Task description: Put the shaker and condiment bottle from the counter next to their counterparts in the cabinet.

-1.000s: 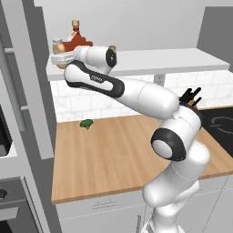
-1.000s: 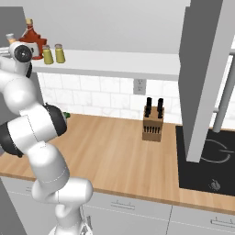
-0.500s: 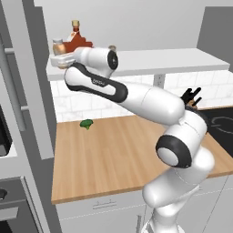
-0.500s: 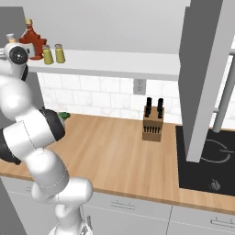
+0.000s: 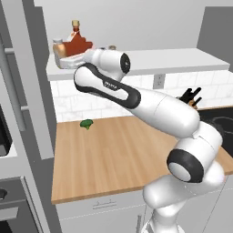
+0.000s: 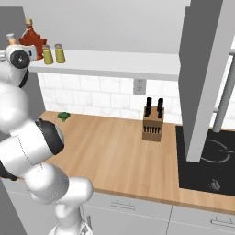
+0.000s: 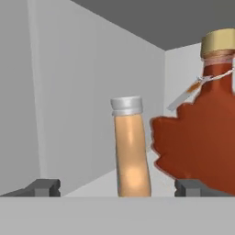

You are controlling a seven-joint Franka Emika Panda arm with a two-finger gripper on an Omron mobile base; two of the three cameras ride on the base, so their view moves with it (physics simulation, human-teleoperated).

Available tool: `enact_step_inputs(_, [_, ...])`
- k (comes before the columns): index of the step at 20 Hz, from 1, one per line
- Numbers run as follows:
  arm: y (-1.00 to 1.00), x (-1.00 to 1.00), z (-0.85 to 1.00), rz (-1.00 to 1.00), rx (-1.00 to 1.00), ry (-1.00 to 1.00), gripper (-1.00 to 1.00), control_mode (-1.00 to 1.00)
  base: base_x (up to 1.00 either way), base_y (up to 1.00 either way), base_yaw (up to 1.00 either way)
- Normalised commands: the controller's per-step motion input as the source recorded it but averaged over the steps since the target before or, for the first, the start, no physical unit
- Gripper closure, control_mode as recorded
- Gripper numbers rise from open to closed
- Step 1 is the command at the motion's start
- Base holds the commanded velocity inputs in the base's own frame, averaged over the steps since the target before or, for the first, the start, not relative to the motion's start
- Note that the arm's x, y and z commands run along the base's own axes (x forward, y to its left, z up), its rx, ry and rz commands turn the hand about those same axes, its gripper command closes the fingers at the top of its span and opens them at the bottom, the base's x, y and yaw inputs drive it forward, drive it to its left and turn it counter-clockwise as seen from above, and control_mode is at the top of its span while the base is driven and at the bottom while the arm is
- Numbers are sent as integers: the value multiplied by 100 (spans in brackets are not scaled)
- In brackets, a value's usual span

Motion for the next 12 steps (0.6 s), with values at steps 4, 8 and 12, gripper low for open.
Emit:
enact_step_inputs(4, [-33, -85, -21, 6, 0, -7, -100, -100, 0, 0, 0])
enact_step_inputs(8, [-9, -100, -39, 12, 0, -9, -100, -100, 0, 0, 0])
enact_step_inputs(12, [-15, -100, -87, 10, 0, -4, -100, -100, 0, 0, 0])
